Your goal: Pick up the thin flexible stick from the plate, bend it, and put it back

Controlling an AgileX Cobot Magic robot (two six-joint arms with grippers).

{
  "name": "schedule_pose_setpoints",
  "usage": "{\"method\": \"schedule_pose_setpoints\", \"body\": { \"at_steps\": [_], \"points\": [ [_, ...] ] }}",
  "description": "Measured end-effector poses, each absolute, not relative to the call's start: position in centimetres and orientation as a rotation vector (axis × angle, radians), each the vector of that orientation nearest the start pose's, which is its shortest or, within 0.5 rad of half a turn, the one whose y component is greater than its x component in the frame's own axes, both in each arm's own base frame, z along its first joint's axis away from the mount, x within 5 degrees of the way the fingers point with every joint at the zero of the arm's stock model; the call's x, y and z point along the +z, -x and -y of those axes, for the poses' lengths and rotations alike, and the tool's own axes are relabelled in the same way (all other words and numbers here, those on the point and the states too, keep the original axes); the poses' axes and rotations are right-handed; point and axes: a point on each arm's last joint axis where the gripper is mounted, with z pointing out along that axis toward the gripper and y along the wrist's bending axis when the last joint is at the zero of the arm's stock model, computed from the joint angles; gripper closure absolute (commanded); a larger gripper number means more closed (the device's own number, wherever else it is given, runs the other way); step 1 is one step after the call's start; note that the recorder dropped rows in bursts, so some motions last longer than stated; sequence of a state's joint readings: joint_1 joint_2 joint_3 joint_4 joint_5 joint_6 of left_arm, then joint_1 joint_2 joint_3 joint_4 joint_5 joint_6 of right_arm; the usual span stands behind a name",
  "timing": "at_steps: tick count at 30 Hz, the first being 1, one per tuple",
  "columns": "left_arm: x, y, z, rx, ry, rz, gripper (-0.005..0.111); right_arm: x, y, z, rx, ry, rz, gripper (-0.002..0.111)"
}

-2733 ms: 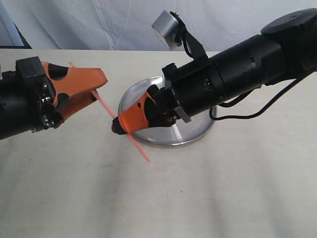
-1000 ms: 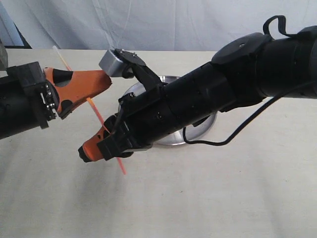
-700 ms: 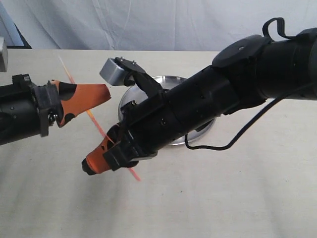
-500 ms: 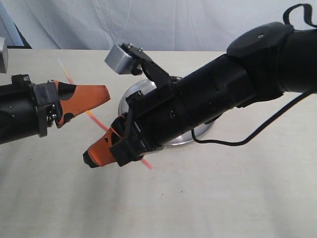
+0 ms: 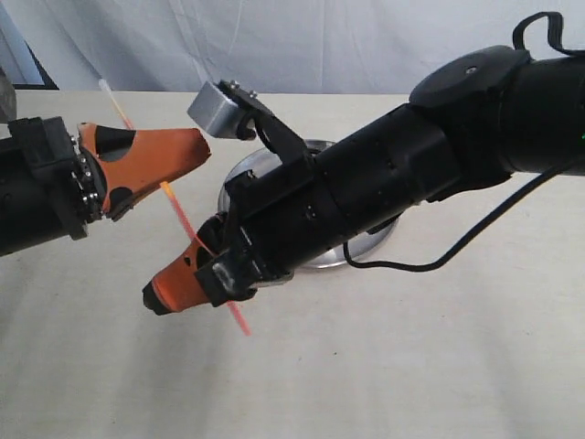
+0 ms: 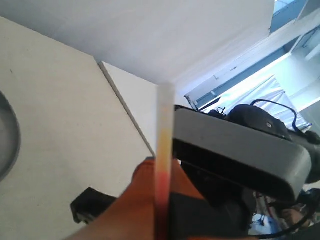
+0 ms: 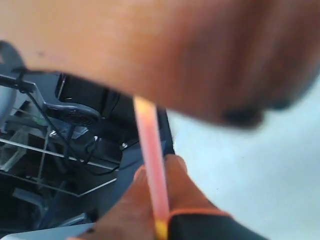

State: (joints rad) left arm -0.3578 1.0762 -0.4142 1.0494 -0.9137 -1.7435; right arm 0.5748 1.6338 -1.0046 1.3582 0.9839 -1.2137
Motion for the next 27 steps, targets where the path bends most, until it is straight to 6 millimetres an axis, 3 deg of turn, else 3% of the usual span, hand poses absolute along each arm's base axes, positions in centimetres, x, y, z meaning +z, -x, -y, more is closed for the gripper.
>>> {"method": "schedule_pose_setpoints", "body": {
  "at_steps": [7,14,18,19,23,25,27],
  "points": [
    [26.3,-15.7,12.3,-1.383,-0.248,-1.868,0.106,25.6,-22.1,-23.5,1.487,1.141,-2.096,0.107],
    [26.0,-16.0,12.0,-1.259,-0.283,-1.889,0.106,27.2,-21.8,-23.0,1.436,1.113,-2.055,0.107],
    [26.3,-16.0,12.1,-1.279,-0.279,-1.865,0.106,27.3,-21.9,-22.8,1.381,1.128,-2.053,0.107],
    [26.6,-16.0,12.1,-1.320,-0.251,-1.834,0.103,27.2,-21.9,-22.7,1.358,1.134,-2.058,0.107],
    [26.7,-16.2,12.1,-1.371,-0.169,-1.833,0.070,26.2,-22.7,-23.2,1.378,1.099,-2.066,0.107],
    [26.6,-16.2,12.1,-1.386,-0.150,-1.837,0.068,25.9,-23.2,-23.6,1.414,1.056,-2.050,0.107],
    [26.8,-16.1,12.2,-1.417,-0.157,-1.824,0.072,25.7,-23.5,-23.9,1.439,1.023,-2.022,0.107]
  ]
}}
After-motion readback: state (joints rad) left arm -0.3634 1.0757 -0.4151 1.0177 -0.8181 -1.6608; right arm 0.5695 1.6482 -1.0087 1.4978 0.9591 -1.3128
